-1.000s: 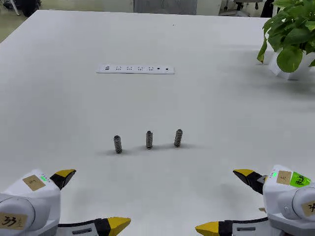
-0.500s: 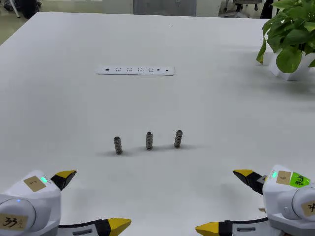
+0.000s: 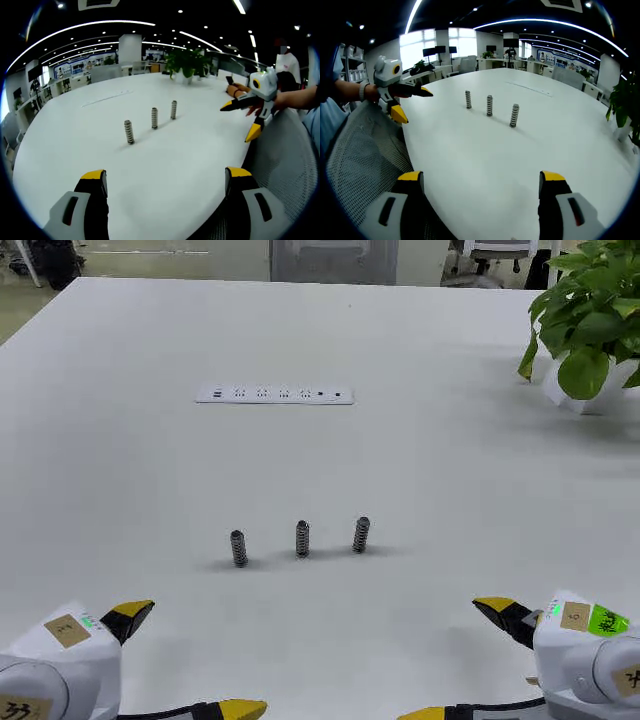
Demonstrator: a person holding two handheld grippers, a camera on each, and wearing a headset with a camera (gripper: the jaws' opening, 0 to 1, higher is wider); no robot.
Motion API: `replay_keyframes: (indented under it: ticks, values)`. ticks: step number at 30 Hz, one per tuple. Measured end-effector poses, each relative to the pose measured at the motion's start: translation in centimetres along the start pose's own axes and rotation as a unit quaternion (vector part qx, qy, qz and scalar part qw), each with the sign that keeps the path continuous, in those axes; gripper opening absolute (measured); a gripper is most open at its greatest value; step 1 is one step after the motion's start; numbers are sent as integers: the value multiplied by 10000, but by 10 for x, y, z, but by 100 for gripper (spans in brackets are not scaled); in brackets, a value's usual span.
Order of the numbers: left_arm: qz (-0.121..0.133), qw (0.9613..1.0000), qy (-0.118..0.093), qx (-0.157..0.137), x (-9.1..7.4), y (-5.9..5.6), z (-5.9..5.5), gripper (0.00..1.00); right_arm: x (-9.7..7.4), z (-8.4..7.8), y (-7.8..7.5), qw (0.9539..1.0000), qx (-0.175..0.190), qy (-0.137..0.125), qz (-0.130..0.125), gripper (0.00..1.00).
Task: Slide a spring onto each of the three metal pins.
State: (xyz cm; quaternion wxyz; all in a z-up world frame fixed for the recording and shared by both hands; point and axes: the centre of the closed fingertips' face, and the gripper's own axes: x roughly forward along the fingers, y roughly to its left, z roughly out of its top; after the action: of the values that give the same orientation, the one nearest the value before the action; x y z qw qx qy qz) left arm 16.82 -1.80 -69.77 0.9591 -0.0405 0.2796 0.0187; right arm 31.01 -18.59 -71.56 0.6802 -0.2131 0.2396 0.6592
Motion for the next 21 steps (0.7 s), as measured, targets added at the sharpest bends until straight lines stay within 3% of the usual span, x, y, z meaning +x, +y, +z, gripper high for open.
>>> replay_keyframes:
  ticks: [6,21]
  values:
    - [5,9998,-86,-178,-2,4,1,100,-2,3,-5,9999,88,-73,-108,97]
    - [-14,9999,-84,-100,-1,0,3,100,-2,2,-4,10000,23,-40,-79,97]
